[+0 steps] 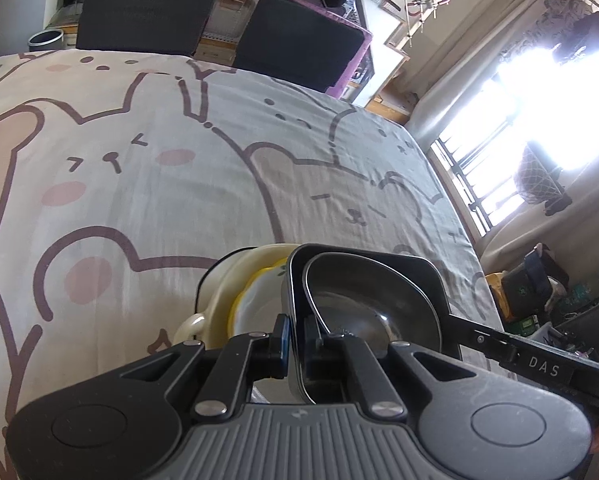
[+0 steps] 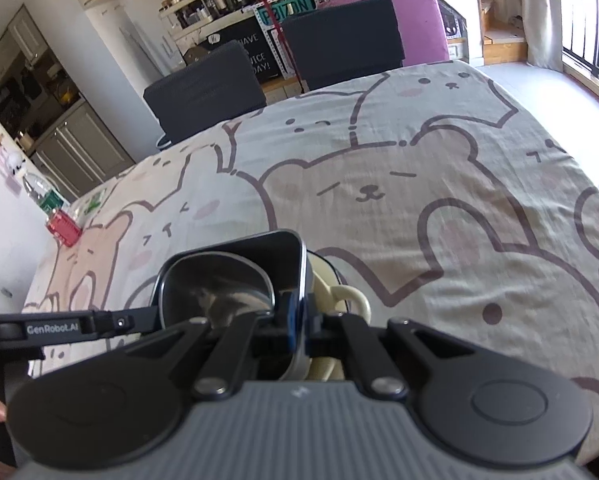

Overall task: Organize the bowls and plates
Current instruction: 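Lower the stacked steel trays into the lemon-print bowl with both grippers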

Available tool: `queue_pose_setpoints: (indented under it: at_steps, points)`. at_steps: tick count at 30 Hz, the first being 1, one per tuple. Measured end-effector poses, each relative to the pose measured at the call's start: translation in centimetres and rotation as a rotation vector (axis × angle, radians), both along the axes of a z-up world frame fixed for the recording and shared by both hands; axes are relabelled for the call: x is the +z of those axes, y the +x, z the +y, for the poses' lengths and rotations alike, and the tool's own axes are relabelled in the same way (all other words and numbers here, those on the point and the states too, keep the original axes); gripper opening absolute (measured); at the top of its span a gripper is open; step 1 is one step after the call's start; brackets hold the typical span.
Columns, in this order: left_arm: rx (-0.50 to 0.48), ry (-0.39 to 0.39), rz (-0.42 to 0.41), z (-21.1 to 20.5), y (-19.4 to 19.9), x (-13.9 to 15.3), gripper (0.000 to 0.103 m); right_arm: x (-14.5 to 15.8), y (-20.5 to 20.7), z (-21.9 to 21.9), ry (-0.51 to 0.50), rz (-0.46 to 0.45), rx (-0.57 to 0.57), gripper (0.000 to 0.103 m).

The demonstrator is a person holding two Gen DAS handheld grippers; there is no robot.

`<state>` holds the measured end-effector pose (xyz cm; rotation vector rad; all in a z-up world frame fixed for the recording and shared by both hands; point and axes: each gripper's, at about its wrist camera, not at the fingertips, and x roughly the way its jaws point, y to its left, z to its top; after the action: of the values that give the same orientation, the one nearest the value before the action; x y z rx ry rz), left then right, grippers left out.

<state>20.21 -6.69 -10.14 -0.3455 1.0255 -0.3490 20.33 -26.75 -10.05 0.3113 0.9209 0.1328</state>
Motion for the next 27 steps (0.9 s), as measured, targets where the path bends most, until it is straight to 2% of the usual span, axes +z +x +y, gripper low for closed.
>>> queue_pose_setpoints:
  at_steps: [27]
  points:
    - [0.004,0.046,0.039,0.8,0.2,-1.5,0.007,-2.1,2.2,2.5,-0.053,0.063,0.042,0.004]
